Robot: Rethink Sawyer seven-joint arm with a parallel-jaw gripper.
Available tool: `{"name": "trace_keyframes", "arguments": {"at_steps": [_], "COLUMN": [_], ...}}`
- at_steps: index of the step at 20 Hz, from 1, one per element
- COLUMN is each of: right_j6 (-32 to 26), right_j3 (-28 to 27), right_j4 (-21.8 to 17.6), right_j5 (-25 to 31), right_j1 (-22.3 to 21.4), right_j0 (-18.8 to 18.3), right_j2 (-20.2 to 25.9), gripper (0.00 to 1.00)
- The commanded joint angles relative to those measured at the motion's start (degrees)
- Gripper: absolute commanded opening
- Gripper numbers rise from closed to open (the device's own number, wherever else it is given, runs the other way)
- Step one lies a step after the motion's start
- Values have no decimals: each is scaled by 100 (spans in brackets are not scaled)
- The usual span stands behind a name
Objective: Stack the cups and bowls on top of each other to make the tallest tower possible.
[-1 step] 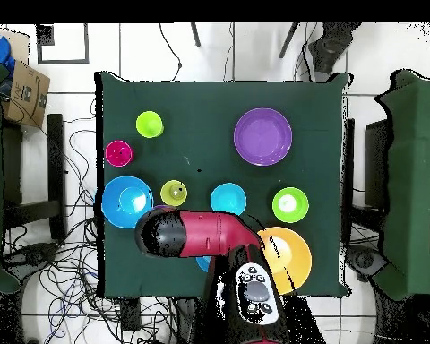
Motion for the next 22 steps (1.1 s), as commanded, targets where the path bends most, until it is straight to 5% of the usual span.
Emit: {"name": "trace_keyframes", "arguments": {"at_steps": [1,22], "right_j6": [208,171], "right_j3": [-118,-629], "right_j4": [-105,-246], "right_j5": [288,79], "right_j1": [307,838], "right_j0": [116,175], "right_j2": [447,305], "gripper": [0,0]}}
